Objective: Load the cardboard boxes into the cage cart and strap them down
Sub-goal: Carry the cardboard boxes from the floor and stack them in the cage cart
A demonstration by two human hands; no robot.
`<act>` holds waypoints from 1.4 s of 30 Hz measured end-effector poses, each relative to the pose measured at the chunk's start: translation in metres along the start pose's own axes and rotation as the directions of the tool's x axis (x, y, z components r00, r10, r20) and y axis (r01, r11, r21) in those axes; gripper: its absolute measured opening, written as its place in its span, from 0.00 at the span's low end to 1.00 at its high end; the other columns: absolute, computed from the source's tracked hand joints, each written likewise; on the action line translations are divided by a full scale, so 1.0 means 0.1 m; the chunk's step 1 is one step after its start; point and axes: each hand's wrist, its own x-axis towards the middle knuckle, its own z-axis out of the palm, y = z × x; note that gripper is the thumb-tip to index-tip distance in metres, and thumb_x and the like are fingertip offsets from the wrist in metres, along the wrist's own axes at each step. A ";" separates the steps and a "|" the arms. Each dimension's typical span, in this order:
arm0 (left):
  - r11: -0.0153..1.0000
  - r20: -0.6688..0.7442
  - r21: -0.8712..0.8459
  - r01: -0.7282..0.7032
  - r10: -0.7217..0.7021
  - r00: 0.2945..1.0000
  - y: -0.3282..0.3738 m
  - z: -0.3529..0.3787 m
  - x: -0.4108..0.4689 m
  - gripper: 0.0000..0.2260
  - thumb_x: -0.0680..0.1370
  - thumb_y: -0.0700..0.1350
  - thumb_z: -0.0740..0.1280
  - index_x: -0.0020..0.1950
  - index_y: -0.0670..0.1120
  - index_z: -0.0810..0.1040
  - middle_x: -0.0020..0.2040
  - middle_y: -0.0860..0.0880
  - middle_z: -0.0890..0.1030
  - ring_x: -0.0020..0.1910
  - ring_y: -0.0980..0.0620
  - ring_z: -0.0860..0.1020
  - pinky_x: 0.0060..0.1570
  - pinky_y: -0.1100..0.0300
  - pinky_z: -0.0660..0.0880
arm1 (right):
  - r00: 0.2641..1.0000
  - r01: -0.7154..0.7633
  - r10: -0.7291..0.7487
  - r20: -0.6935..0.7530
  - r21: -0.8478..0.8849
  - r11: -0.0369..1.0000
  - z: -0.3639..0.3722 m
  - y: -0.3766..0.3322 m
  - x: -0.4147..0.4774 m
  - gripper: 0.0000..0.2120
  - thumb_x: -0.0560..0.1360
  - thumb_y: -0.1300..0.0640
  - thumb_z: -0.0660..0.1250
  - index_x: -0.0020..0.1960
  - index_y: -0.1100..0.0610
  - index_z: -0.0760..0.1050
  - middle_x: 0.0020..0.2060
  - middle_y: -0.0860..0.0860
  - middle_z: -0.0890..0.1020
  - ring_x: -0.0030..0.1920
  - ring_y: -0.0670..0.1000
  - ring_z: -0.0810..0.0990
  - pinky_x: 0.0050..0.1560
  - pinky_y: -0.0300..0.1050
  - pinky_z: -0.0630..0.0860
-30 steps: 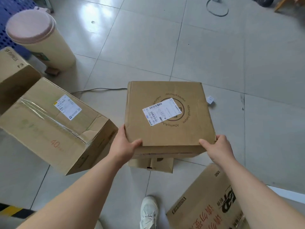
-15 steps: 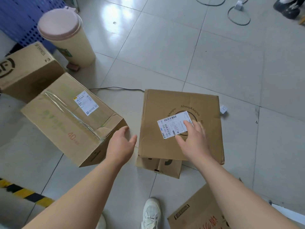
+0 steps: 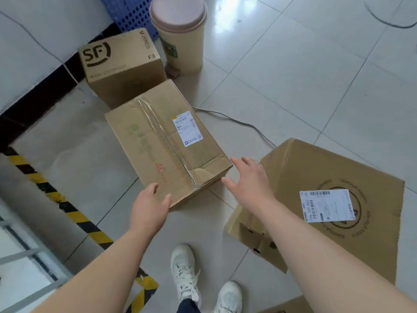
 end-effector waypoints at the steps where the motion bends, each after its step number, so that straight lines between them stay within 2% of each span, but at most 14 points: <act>1: 1.000 0.010 -0.009 0.028 -0.028 1.000 -0.08 -0.01 0.06 0.26 0.78 0.50 0.66 0.74 0.43 0.66 0.70 0.45 0.72 0.69 0.45 0.70 0.66 0.51 0.67 | 1.000 -0.004 0.005 0.020 -0.008 1.000 0.07 -0.04 0.09 0.28 0.78 0.45 0.62 0.76 0.51 0.60 0.76 0.55 0.60 0.77 0.54 0.54 0.76 0.49 0.50; 7: 0.975 0.056 -0.150 0.162 -0.155 0.986 -0.37 0.22 0.47 0.30 0.76 0.49 0.71 0.74 0.44 0.63 0.70 0.43 0.71 0.70 0.44 0.66 0.63 0.53 0.66 | 0.993 -0.086 0.087 0.076 -0.008 0.996 0.54 -0.03 0.70 0.32 0.77 0.45 0.66 0.77 0.48 0.58 0.76 0.56 0.58 0.76 0.55 0.56 0.74 0.51 0.56; 10: 0.949 0.101 -0.223 0.223 -0.205 0.974 -0.55 0.47 0.71 0.37 0.71 0.55 0.74 0.74 0.48 0.60 0.70 0.43 0.69 0.69 0.43 0.69 0.64 0.50 0.68 | 0.986 -0.136 0.136 0.099 -0.012 0.991 0.75 0.09 1.00 0.37 0.75 0.43 0.68 0.78 0.45 0.53 0.77 0.56 0.55 0.76 0.55 0.56 0.74 0.53 0.58; 12: 0.931 0.118 -0.265 0.251 -0.227 0.967 -0.66 0.65 0.88 0.44 0.68 0.58 0.75 0.76 0.50 0.56 0.72 0.43 0.67 0.69 0.44 0.68 0.67 0.48 0.67 | 0.982 -0.157 0.158 0.105 -0.018 0.988 0.88 0.18 1.20 0.40 0.74 0.43 0.69 0.78 0.43 0.49 0.76 0.57 0.54 0.76 0.56 0.57 0.73 0.55 0.59; 16: 0.873 0.123 -0.377 0.309 -0.284 0.951 -0.79 0.97 1.15 0.52 0.69 0.55 0.76 0.79 0.48 0.43 0.77 0.44 0.60 0.74 0.45 0.62 0.72 0.52 0.61 | 0.973 -0.202 0.192 0.130 0.070 0.977 1.11 0.38 1.54 0.46 0.71 0.43 0.72 0.78 0.39 0.44 0.76 0.57 0.56 0.75 0.57 0.60 0.72 0.56 0.62; 19: 0.801 0.107 -0.495 0.337 -0.329 0.938 -0.86 1.12 1.29 0.49 0.68 0.52 0.78 0.77 0.47 0.49 0.73 0.47 0.66 0.70 0.46 0.68 0.69 0.54 0.65 | 0.973 -0.190 0.176 0.149 0.090 0.978 1.24 0.45 1.72 0.51 0.69 0.46 0.75 0.78 0.42 0.42 0.73 0.55 0.62 0.72 0.56 0.64 0.69 0.51 0.64; 21: 0.763 0.089 -0.549 0.341 -0.353 0.932 -0.89 1.17 1.35 0.45 0.65 0.51 0.80 0.73 0.48 0.56 0.69 0.49 0.71 0.66 0.46 0.72 0.68 0.51 0.68 | 0.974 -0.205 0.192 0.119 0.113 0.972 1.27 0.45 1.80 0.53 0.65 0.45 0.78 0.78 0.47 0.46 0.71 0.53 0.66 0.71 0.55 0.66 0.68 0.52 0.67; 24: 0.721 0.088 -0.599 0.349 -0.374 0.923 -0.92 1.15 1.34 0.44 0.62 0.50 0.82 0.71 0.49 0.59 0.66 0.51 0.73 0.63 0.48 0.73 0.66 0.48 0.70 | 0.971 -0.231 0.222 0.087 0.106 0.967 1.27 0.41 1.82 0.48 0.59 0.43 0.81 0.71 0.55 0.62 0.64 0.52 0.73 0.64 0.55 0.73 0.63 0.54 0.73; 28: 0.665 0.073 -0.676 0.317 -0.367 0.927 -0.89 0.89 1.22 0.39 0.62 0.47 0.82 0.67 0.50 0.64 0.60 0.53 0.76 0.58 0.51 0.76 0.62 0.52 0.73 | 0.978 -0.202 0.190 0.090 0.158 0.967 1.10 0.26 1.69 0.54 0.45 0.32 0.76 0.67 0.50 0.67 0.60 0.49 0.76 0.59 0.53 0.77 0.59 0.55 0.76; 31: 0.625 0.055 -0.730 0.276 -0.349 0.936 -0.74 0.54 1.04 0.32 0.66 0.43 0.80 0.63 0.51 0.66 0.51 0.57 0.76 0.49 0.57 0.76 0.51 0.61 0.71 | 0.984 -0.173 0.155 0.089 0.255 0.951 0.87 0.10 1.54 0.49 0.45 0.31 0.76 0.63 0.46 0.71 0.56 0.47 0.78 0.55 0.50 0.79 0.58 0.53 0.78; 34: 0.575 0.049 -0.777 0.256 -0.350 0.935 -0.58 0.14 0.83 0.30 0.67 0.42 0.79 0.61 0.52 0.66 0.51 0.55 0.75 0.51 0.53 0.75 0.53 0.58 0.70 | 0.993 -0.115 0.099 0.066 0.333 0.936 0.51 -0.20 1.32 0.34 0.56 0.40 0.81 0.57 0.47 0.71 0.49 0.41 0.78 0.49 0.44 0.78 0.56 0.45 0.76; 36: 0.550 0.059 -0.796 0.253 -0.346 0.936 -0.47 -0.14 0.63 0.28 0.68 0.44 0.79 0.61 0.51 0.67 0.50 0.54 0.75 0.49 0.53 0.74 0.51 0.58 0.70 | 0.998 -0.066 0.053 0.046 0.351 0.934 0.22 -0.39 1.19 0.33 0.62 0.47 0.80 0.63 0.46 0.70 0.47 0.38 0.75 0.49 0.44 0.75 0.56 0.42 0.72; 38: 0.528 0.066 -0.813 0.246 -0.336 0.940 -0.34 -0.40 0.39 0.26 0.69 0.45 0.78 0.61 0.51 0.68 0.47 0.56 0.74 0.45 0.55 0.73 0.47 0.61 0.70 | 0.999 -0.038 0.031 0.027 0.331 0.943 -0.10 -0.60 1.04 0.39 0.62 0.45 0.80 0.68 0.49 0.70 0.56 0.42 0.77 0.56 0.47 0.76 0.62 0.46 0.72; 42: 0.506 0.061 -0.832 0.229 -0.326 0.943 -0.08 -0.97 -0.13 0.32 0.68 0.48 0.78 0.68 0.46 0.69 0.57 0.49 0.77 0.54 0.49 0.75 0.53 0.55 0.73 | 0.999 0.029 -0.034 0.015 0.285 0.958 -0.77 -1.02 0.64 0.28 0.60 0.42 0.79 0.56 0.44 0.74 0.52 0.44 0.81 0.53 0.49 0.79 0.59 0.55 0.76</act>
